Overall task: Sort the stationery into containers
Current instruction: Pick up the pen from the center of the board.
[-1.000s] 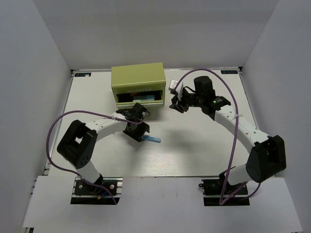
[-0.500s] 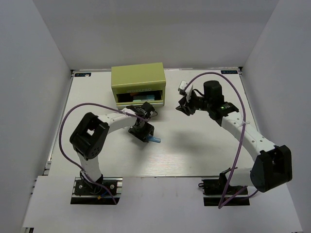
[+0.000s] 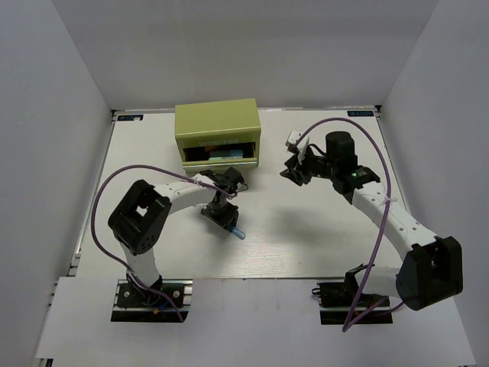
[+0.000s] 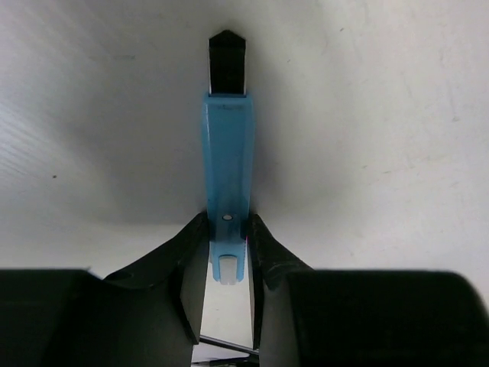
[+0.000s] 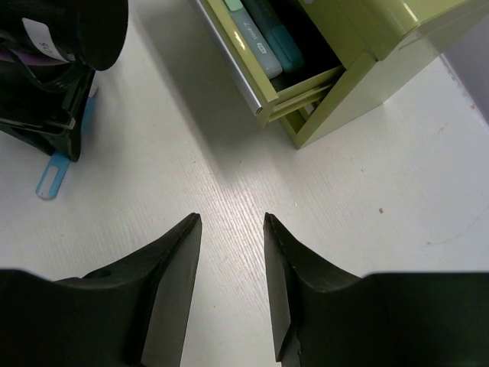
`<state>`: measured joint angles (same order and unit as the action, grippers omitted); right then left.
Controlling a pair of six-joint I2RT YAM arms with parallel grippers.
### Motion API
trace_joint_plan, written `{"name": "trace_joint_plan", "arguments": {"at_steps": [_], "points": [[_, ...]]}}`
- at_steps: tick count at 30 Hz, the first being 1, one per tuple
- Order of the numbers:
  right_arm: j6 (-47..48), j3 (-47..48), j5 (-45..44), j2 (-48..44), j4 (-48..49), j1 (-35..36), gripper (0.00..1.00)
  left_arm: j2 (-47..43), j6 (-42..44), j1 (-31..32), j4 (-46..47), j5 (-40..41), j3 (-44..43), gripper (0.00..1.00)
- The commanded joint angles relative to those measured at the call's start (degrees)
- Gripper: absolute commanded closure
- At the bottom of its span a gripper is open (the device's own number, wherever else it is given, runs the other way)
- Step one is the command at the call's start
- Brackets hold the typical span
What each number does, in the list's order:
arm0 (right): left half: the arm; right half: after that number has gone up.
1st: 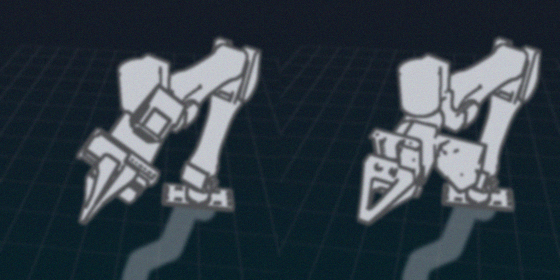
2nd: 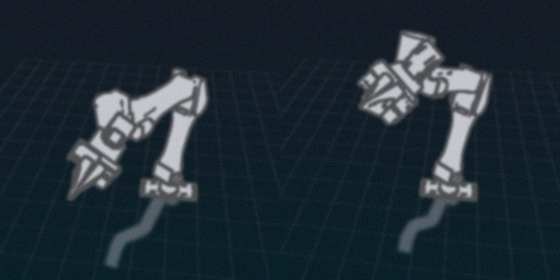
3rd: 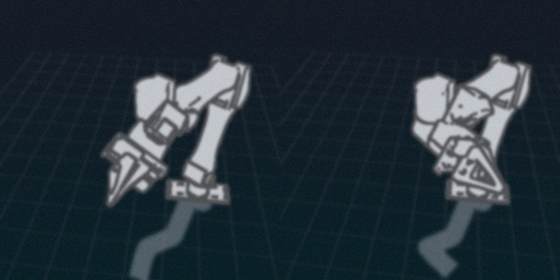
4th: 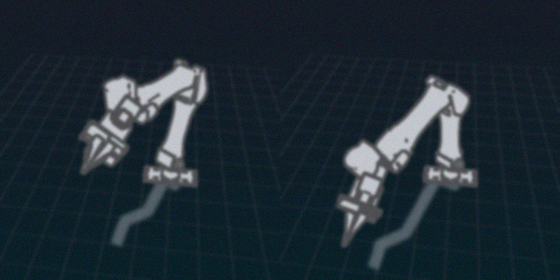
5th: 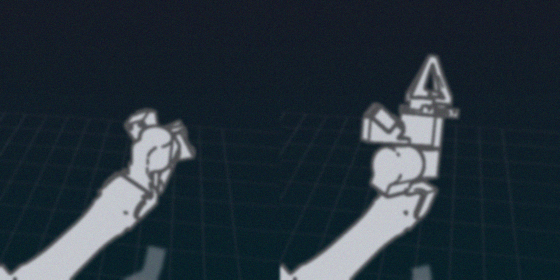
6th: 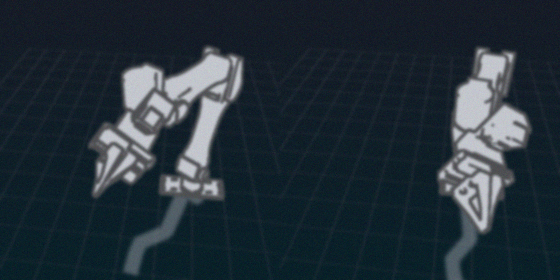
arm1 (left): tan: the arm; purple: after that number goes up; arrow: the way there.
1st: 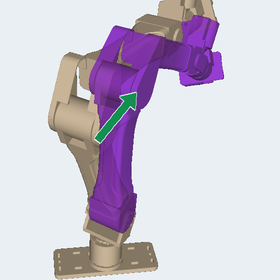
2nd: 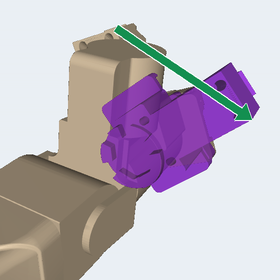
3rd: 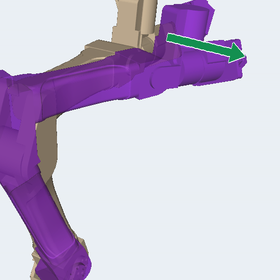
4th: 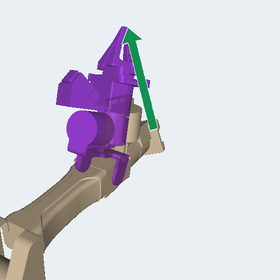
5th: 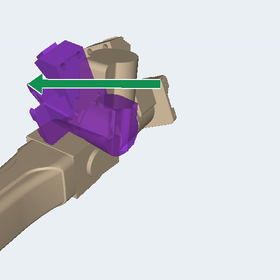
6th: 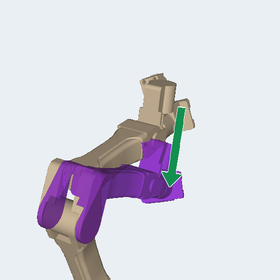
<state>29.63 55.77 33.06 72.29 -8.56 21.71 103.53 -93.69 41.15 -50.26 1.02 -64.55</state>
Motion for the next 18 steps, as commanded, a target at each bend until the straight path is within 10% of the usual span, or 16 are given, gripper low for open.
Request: {"name": "trace_joint_plan", "arguments": {"at_steps": [1,18], "points": [[-1.06,-0.48,1.57,-1.54,1.97,-0.53,0.54,-4.55,0.34,1.04,1.74,2.23,1.89,0.69],[-0.80,-2.15,1.48,-2.24,1.53,-1.50,0.46,-29.25,45.85,2.71,26.78,2.77,7.51,1.00]]}}
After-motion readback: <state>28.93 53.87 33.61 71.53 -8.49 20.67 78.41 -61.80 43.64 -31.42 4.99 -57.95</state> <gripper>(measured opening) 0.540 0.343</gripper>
